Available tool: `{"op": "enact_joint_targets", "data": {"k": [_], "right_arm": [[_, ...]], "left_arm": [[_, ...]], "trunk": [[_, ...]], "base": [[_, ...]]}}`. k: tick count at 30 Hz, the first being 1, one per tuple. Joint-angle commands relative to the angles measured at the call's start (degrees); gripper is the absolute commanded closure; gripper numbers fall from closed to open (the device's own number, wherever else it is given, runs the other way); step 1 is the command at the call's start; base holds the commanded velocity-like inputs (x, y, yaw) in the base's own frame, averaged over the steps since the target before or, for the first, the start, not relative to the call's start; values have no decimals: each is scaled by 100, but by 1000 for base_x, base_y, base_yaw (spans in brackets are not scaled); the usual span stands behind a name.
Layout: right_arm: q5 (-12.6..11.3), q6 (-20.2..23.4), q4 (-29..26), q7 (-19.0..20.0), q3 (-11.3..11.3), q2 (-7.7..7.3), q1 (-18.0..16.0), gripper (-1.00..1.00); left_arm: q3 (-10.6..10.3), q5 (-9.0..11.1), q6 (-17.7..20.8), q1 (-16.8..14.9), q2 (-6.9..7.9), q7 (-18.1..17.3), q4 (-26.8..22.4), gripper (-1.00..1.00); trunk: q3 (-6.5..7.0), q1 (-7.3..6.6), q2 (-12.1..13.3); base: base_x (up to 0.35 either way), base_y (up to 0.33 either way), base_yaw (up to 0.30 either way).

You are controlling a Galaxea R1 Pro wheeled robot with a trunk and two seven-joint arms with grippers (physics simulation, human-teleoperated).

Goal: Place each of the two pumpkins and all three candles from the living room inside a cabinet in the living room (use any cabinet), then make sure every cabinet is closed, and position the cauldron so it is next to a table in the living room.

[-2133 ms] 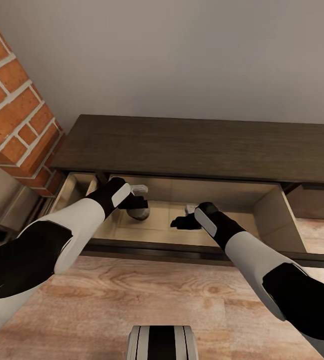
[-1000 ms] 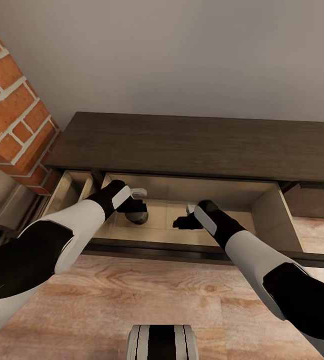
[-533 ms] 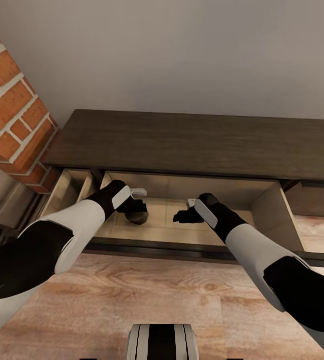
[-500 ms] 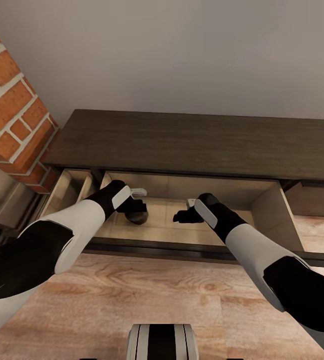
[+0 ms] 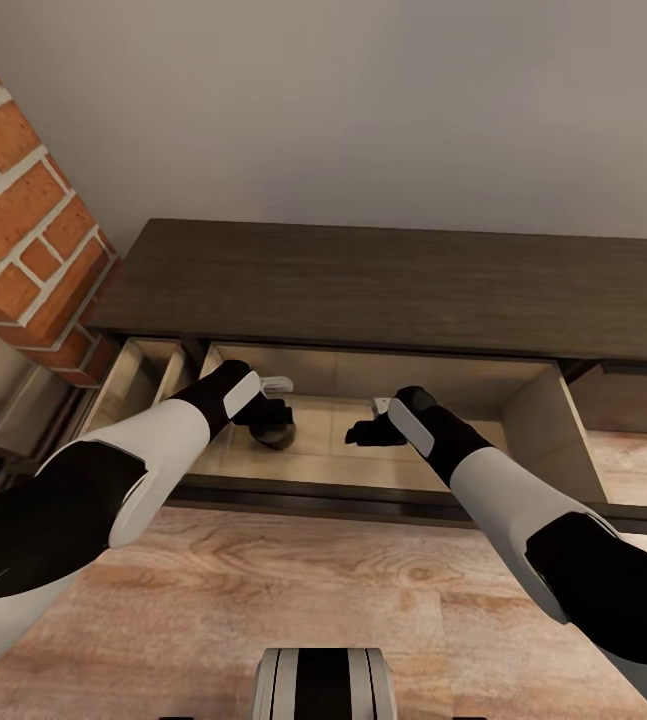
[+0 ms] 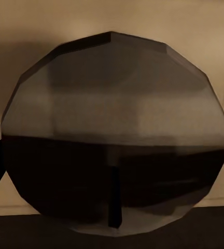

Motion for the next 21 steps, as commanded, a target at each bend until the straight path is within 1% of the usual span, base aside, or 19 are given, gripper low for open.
{"op": "enact_joint_targets", "data": {"k": [1, 15, 20, 21], "right_arm": [[-62, 6, -6, -49, 31, -4, -4, -100], [-69, -18, -6, -42, 31, 4, -4, -100], [-69, -17, -6, -45, 31, 5, -4, -100], [-69, -17, -6, -49, 35, 11, -4, -100]], "left_arm": [[-25, 60, 22, -1, 0, 43, -9, -100], [-25, 60, 22, -1, 0, 43, -9, -100], [-26, 60, 22, -1, 0, 43, -9, -100], [-24, 60, 22, -1, 0, 43, -9, -100]], "trunk": [[-4, -1, -1], [-4, -1, -1], [107, -14, 5], [107, -14, 5]], "base": [[0, 0, 0], [0, 0, 0], [0, 0, 0], [0, 0, 0]]}}
